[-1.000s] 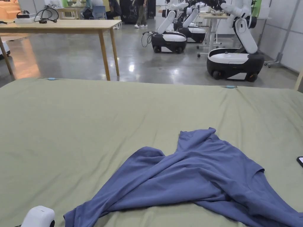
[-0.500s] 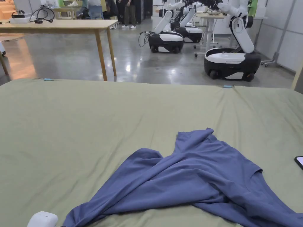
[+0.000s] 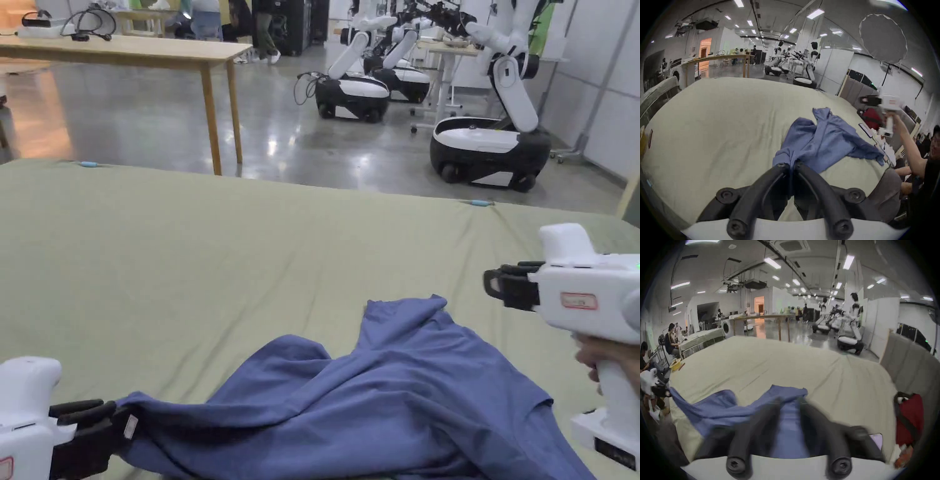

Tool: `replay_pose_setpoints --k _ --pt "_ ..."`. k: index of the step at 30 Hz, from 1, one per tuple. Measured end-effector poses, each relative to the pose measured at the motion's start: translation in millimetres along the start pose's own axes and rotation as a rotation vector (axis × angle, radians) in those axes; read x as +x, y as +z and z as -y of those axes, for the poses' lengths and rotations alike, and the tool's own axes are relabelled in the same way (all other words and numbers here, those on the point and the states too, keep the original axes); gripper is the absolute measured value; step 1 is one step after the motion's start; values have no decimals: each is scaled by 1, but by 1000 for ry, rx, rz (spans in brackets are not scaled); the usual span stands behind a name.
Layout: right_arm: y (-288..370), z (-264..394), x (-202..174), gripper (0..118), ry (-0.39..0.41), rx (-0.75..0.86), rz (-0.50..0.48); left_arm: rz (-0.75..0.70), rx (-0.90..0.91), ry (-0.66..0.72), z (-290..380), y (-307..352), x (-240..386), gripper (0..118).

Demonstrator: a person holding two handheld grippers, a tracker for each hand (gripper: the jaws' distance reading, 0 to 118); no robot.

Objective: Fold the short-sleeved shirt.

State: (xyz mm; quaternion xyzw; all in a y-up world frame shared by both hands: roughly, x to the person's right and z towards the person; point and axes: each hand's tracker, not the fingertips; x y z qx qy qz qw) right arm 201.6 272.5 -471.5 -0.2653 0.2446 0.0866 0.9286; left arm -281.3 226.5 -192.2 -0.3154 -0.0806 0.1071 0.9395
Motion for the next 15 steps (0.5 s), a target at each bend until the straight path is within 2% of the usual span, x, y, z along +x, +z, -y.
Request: replay_pose_setpoints --k 1,2,4,7,10,12,15 --pt "-30 -6 5 118 -14 -69 -16 6 0 1 -3 -3 1 1" --pt "-62 -8 10 117 -17 -164 -14 7 -2 0 -6 -7 3 1" --pt "-97 -4 17 114 27 -200 36 -1 -9 -10 -10 -11 10 1" --pt "-154 6 33 114 56 -342 139 -11 -12 -32 -13 -13 14 1" --pt "-191 24 50 114 30 -441 129 -11 -15 -38 -15 -15 13 1" --pt "-194 32 42 114 30 -481 101 -2 -20 -33 -15 -16 14 1" --pt "-202 43 38 113 52 -498 146 2 -20 -32 -15 -16 12 1"
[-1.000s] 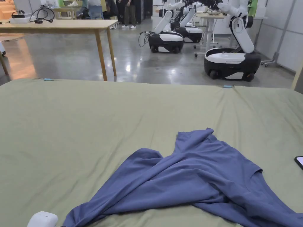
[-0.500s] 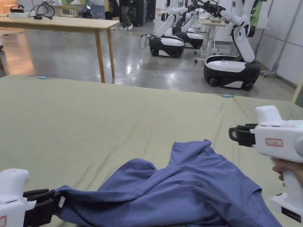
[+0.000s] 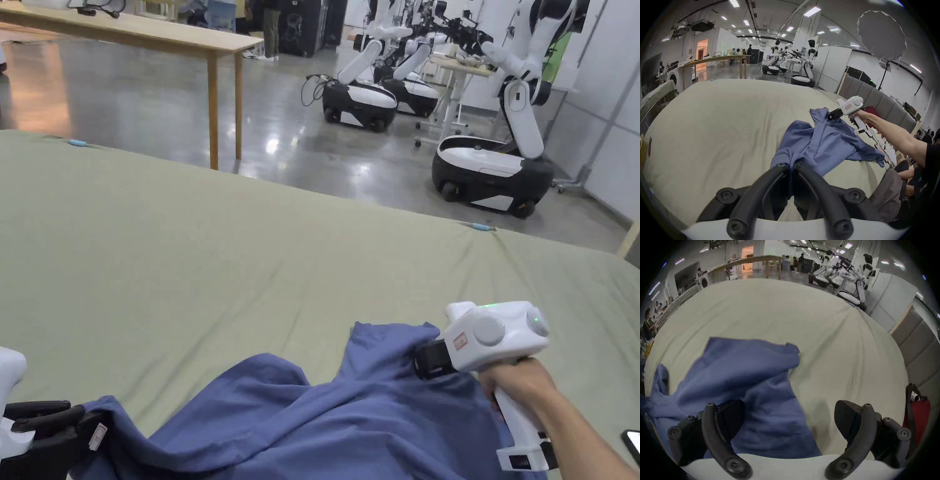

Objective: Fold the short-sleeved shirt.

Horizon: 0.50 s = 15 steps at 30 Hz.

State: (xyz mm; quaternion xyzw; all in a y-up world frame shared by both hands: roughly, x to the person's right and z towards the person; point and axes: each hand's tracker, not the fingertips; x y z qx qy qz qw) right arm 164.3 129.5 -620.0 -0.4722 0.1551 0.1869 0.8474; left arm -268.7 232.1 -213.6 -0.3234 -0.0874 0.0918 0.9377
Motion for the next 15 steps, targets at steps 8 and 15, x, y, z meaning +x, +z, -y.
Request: replay_pose_setpoints --k 8,15 --pt "19 10 -13 1 7 65 -39 4 -7 30 2 -8 -6 1" --pt "122 47 -19 1 -34 337 -62 27 24 50 -2 -15 -9 1"
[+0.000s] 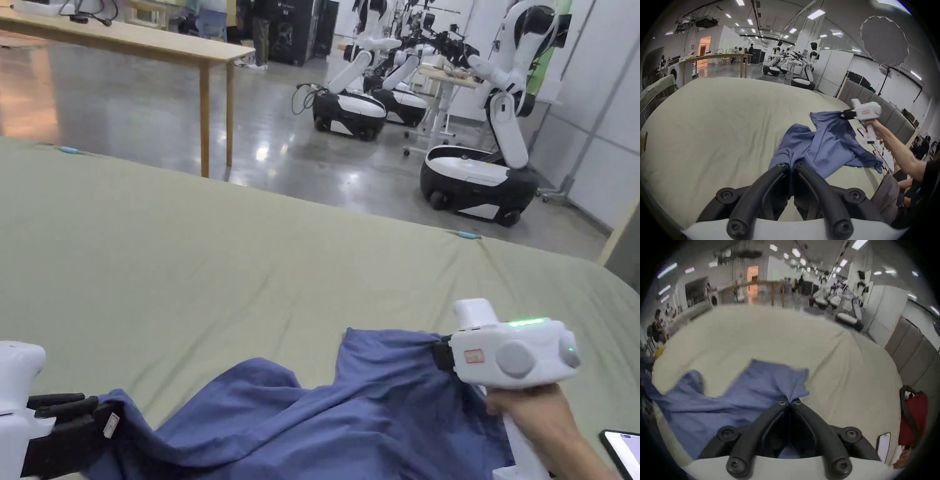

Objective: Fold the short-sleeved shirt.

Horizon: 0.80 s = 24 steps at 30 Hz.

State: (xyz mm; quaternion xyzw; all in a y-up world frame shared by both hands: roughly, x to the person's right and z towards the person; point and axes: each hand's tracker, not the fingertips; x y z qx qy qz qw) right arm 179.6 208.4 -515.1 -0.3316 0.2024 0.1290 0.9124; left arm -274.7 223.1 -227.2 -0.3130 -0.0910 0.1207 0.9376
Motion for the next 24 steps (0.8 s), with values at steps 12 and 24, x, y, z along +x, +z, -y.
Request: replay_pose_setpoints --k 12,24 --pt "231 -41 19 1 -39 432 128 130 245 66 -118 0 29 1" --pt "351 -249 69 1 -156 765 355 41 597 12 -384 59 72 1"
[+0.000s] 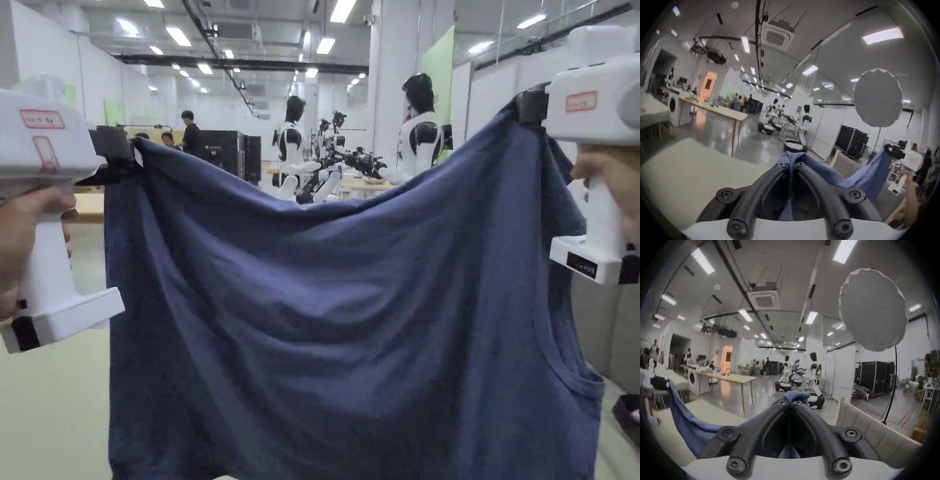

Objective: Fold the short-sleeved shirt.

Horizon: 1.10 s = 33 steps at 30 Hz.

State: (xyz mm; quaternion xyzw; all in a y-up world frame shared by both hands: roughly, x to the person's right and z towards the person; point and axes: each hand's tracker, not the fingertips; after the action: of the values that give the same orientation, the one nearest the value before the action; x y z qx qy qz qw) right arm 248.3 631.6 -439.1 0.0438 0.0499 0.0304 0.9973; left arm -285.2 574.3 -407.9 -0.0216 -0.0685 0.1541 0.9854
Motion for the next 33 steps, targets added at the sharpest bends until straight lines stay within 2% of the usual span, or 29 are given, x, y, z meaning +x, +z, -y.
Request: replay_pose_setpoints --k 3,5,8,10,23,27,30,33 --pt "-27 -34 6 1 -127 4 36 -126 49 -113 -36 -23 6 1" --pt "-44 -46 9 1 -162 32 38 -168 81 -139 -53 -36 4 1" --pt "-62 -46 4 1 -151 15 67 -190 104 -111 -60 -50 0 1" --pt "-69 -38 2 1 -149 11 53 -213 126 -148 -60 -57 -1 1" --pt "-102 -5 -3 1 -67 -7 33 -234 83 -114 -28 -91 -21 1" --pt "-110 32 -1 1 -102 -18 18 -212 52 -97 10 -105 -32 1" --pt "-118 82 -3 1 -141 -51 23 -205 2 -74 60 -119 -42 1" --pt "-125 137 -4 1 -149 -107 22 -221 -74 -101 116 -131 -52 1"
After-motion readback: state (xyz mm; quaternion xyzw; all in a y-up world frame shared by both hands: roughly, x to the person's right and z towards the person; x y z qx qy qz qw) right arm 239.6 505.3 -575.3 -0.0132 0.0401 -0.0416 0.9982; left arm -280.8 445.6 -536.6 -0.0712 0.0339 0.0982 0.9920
